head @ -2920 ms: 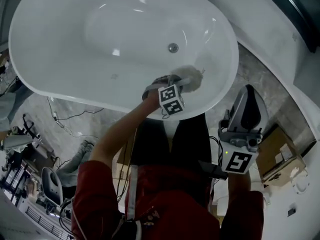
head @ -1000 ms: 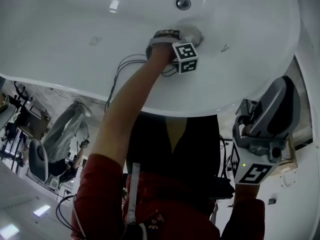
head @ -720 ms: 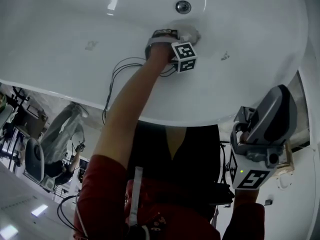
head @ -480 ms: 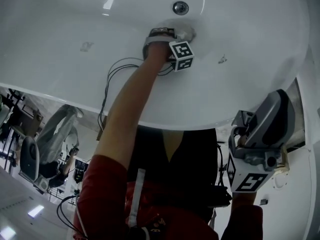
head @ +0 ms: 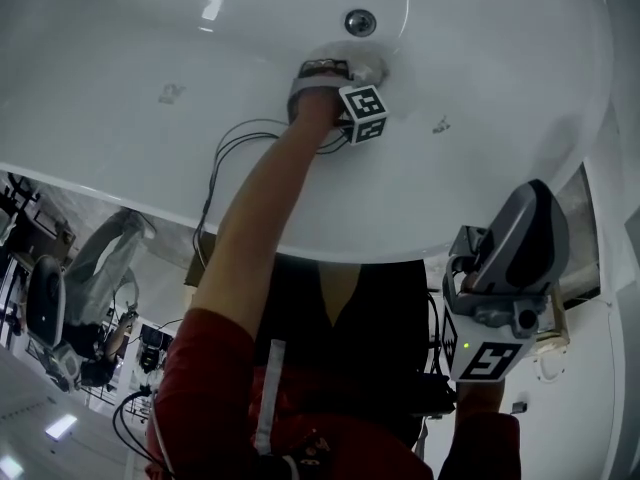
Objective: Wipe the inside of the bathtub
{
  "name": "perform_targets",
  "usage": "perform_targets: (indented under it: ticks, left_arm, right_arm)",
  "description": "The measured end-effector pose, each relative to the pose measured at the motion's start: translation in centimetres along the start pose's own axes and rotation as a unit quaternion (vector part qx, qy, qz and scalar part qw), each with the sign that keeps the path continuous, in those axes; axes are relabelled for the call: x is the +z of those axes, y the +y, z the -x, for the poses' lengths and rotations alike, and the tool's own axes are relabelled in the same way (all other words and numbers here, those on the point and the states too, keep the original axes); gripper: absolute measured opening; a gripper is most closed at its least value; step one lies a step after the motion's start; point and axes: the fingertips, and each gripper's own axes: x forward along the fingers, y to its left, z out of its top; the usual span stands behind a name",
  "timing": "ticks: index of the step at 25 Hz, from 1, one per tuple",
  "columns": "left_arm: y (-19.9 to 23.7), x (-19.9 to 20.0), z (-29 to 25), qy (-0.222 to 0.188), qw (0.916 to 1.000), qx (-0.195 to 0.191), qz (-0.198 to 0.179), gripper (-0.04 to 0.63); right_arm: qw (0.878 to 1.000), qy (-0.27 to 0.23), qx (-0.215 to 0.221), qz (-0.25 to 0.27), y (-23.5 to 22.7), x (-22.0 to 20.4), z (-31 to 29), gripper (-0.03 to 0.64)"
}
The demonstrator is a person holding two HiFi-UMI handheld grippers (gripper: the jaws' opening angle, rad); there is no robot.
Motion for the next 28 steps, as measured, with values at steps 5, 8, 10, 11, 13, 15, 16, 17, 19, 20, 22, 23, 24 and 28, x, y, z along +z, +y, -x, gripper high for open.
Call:
perform_targets:
  ticks: [5,8,10,11,13,15,16,17,19,20,22,23,24,28]
  left_arm:
    - [0.3,-1.0,1.4,-0.032,0.9976,0.025,0.056,0.092]
    - [0.9,-1.4,3.5,-0.063,0.9922,0.026,0.104,0.092]
    - [1.5,-1.8,5.9,-0.091,0.9862,0.032,0.134,0.092]
    - [1.8,-2.1,7.4,-0.107,0.9825,0.038,0.148,0.092]
    - [2.4,-3.0,10.9,-0.139,0.9725,0.044,0.182,0.092]
    - [3.3,-4.0,14.9,-0.178,0.9579,0.044,0.221,0.092]
    - [4.0,-4.5,17.1,-0.198,0.9499,0.047,0.238,0.092]
    - [4.6,-5.1,19.4,-0.216,0.9423,0.053,0.250,0.092]
    - [5.8,-6.4,24.0,-0.246,0.9284,0.068,0.270,0.092]
    - [6.3,-7.3,26.3,-0.259,0.9210,0.074,0.282,0.092]
    - [7.2,-9.2,30.9,-0.284,0.9027,0.081,0.313,0.092]
    - [7.4,-10.1,33.3,-0.297,0.8926,0.084,0.328,0.092]
    - [7.4,-10.9,35.7,-0.310,0.8830,0.088,0.341,0.092]
    - [9.0,-15.0,44.5,-0.351,0.8458,0.121,0.383,0.092]
  right_arm:
    - [1.000,0.008,-0.010,0.004,0.1,-0.1,1.1,0.012]
    - [1.000,0.002,-0.010,0.012,0.8,0.9,1.7,0.012]
    - [1.000,-0.002,-0.007,0.015,1.7,2.0,2.1,0.012]
    - [1.000,-0.003,-0.005,0.016,2.2,2.7,2.2,0.012]
    - [1.000,-0.006,-0.001,0.024,3.2,4.6,2.5,0.012]
    - [0.999,-0.018,0.002,0.037,4.2,6.9,2.5,0.012]
    - [0.999,-0.027,0.001,0.042,4.7,8.2,2.5,0.012]
    - [0.998,-0.035,0.000,0.046,5.1,9.5,2.3,0.012]
    - [0.998,-0.047,-0.003,0.049,5.8,12.1,2.0,0.012]
    - [0.997,-0.051,-0.005,0.050,6.2,13.4,1.8,0.012]
    - [0.997,-0.055,-0.008,0.052,7.1,16.0,1.6,0.012]
    - [0.997,-0.056,-0.009,0.053,7.6,17.4,1.7,0.012]
    - [0.997,-0.058,-0.010,0.054,8.1,18.7,1.8,0.012]
    - [0.996,-0.077,-0.019,0.044,9.7,24.0,1.2,0.012]
